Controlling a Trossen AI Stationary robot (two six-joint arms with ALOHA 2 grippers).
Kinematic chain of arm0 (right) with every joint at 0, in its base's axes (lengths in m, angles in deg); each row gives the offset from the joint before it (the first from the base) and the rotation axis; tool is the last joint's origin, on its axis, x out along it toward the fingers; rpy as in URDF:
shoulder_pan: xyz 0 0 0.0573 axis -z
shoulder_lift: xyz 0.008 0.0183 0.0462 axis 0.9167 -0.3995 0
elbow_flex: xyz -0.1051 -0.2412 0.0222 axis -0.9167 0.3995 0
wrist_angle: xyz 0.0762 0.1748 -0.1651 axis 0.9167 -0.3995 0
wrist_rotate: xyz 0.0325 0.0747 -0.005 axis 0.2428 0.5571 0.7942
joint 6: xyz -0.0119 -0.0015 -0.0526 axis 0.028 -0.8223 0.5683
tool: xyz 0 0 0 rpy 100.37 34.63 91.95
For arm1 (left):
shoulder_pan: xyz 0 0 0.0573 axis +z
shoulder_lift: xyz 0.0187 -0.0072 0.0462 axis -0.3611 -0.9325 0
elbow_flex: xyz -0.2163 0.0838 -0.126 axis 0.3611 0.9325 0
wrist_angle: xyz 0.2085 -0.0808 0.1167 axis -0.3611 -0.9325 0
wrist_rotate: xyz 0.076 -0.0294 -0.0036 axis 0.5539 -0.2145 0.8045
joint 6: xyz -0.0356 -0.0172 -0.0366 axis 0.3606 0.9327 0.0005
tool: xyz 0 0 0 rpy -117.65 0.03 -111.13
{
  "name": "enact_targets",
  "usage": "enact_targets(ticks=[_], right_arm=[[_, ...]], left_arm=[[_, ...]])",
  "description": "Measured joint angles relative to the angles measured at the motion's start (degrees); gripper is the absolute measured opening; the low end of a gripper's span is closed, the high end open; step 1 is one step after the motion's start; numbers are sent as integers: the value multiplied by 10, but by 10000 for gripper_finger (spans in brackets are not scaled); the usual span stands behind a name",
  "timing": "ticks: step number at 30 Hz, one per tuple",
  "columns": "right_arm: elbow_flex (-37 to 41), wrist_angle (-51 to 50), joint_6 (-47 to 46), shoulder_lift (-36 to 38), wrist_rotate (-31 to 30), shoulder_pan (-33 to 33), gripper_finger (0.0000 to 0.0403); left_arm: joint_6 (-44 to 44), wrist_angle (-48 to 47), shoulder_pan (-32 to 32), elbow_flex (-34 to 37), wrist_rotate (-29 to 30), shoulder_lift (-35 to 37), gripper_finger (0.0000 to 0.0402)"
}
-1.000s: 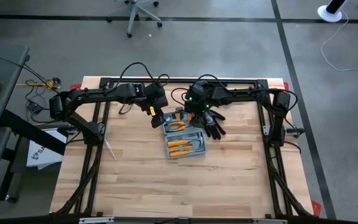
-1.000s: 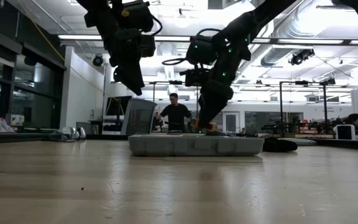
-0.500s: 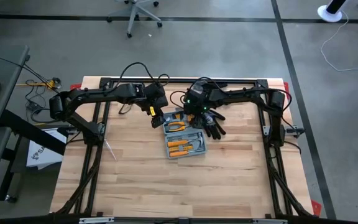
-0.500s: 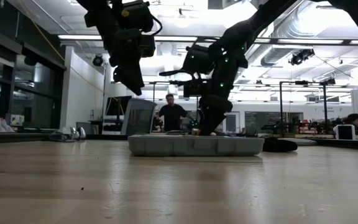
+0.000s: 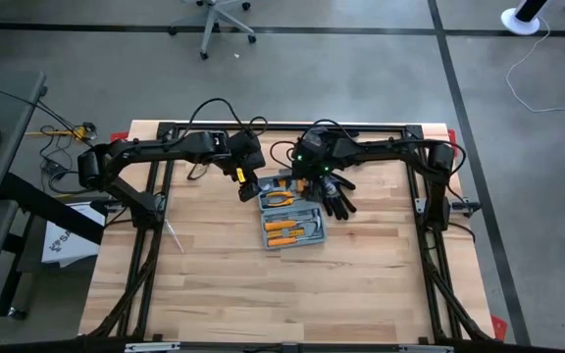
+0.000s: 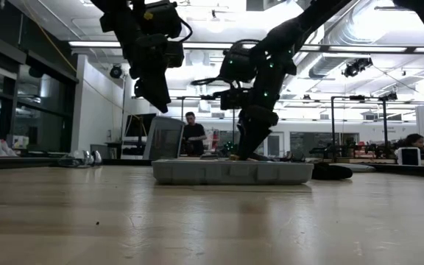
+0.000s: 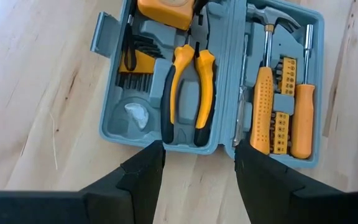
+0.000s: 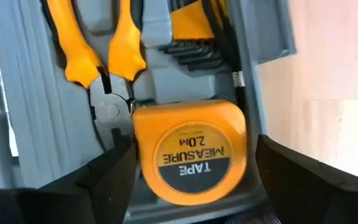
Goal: Prefit tool cases
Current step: Put the yellow tape measure into the gray toolbox
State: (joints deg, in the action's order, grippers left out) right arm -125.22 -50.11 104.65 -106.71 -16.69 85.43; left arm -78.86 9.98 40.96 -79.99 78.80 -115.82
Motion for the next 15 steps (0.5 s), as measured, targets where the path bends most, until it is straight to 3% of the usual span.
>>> enact_targets(ticks=[8,11,15], right_arm=[[0,-1,-92,46,23,7,308],[9,52,-192,68,101,23,308],[58,233,-350,96,222,41,292]], left_arm=[[0,-9,0,0,0,0,182],[5,-20,0,0,1,0,182],[14,-14,0,0,-1,9,179]])
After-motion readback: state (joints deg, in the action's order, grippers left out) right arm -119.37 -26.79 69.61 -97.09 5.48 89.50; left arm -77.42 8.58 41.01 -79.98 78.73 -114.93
